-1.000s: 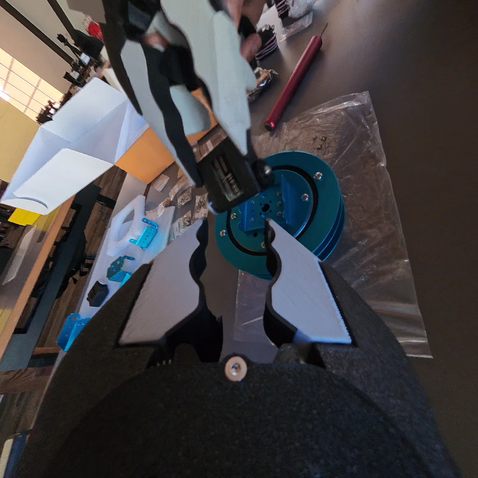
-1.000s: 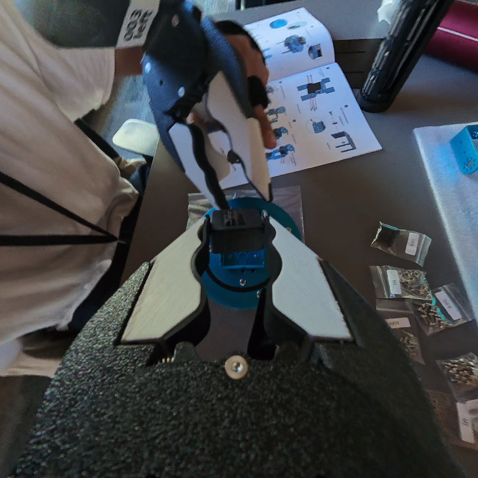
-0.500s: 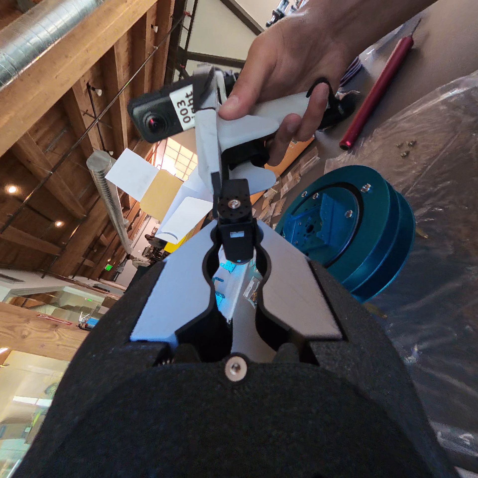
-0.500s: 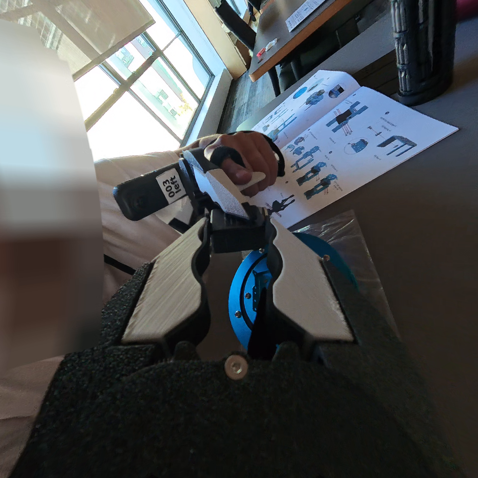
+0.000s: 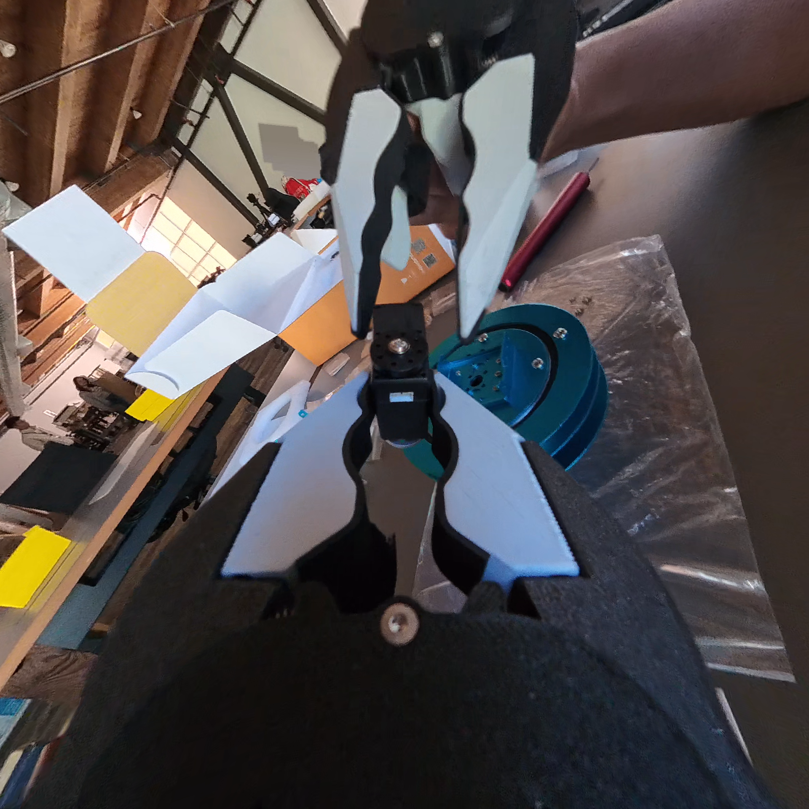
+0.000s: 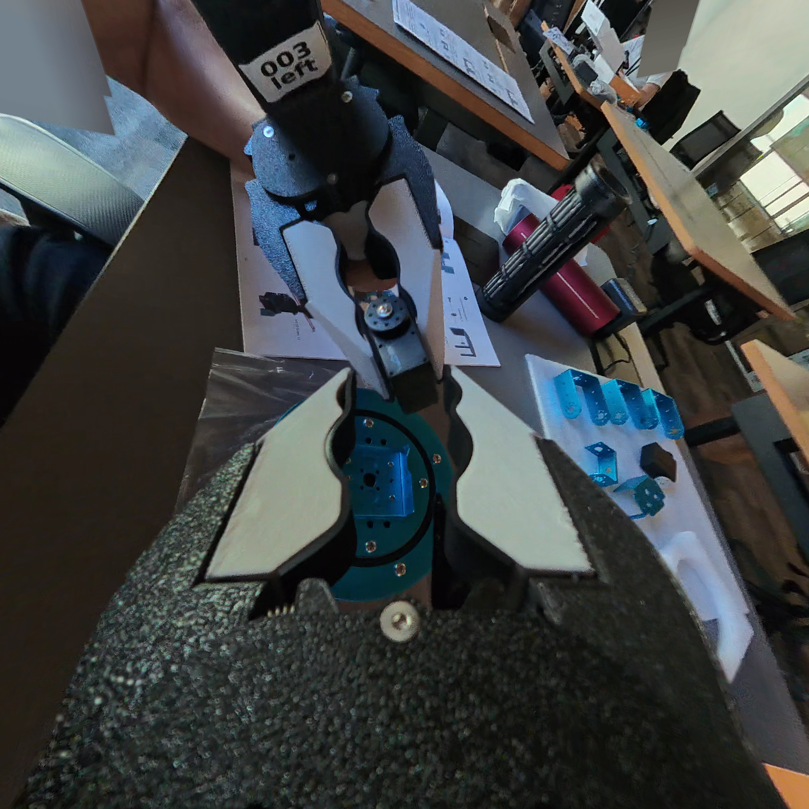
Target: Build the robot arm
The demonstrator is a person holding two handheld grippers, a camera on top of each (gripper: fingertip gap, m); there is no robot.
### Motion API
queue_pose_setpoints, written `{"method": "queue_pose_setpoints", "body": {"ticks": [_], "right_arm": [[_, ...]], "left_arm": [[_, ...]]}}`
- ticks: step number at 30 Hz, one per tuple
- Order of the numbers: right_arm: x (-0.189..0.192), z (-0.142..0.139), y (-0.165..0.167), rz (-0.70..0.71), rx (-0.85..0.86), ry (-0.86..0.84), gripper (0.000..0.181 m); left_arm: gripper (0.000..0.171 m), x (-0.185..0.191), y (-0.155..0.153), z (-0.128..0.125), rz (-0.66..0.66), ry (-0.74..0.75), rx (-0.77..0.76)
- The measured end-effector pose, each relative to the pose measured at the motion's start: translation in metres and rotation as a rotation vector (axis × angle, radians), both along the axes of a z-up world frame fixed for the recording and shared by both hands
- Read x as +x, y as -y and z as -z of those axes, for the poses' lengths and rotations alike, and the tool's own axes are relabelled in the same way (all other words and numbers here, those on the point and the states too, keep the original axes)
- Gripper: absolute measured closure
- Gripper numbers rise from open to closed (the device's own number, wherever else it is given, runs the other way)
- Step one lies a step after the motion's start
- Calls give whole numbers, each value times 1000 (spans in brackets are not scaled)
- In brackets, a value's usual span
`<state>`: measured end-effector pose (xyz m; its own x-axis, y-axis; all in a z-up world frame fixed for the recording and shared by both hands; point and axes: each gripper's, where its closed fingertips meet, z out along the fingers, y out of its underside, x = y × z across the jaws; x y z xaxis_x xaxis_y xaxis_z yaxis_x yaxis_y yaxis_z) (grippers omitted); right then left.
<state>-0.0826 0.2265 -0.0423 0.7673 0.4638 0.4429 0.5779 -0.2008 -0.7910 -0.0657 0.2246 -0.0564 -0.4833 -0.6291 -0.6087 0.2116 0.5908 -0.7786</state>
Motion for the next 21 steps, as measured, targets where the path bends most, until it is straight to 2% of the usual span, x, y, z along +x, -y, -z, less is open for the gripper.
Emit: {"method": "queue_pose_setpoints", "body": {"ticks": [3,7,21], "right_arm": [[-5,7,0,-11,-6,68,159],[-5,11,1,-7,-33,113,161],[-3,15,4,-50,-84,-34,160]], "left_arm": [[151,-3,5,10,5,-13,72],[150,-4,5,13,9,-16,96],[150,-7,7,13,29,-60,59]]}}
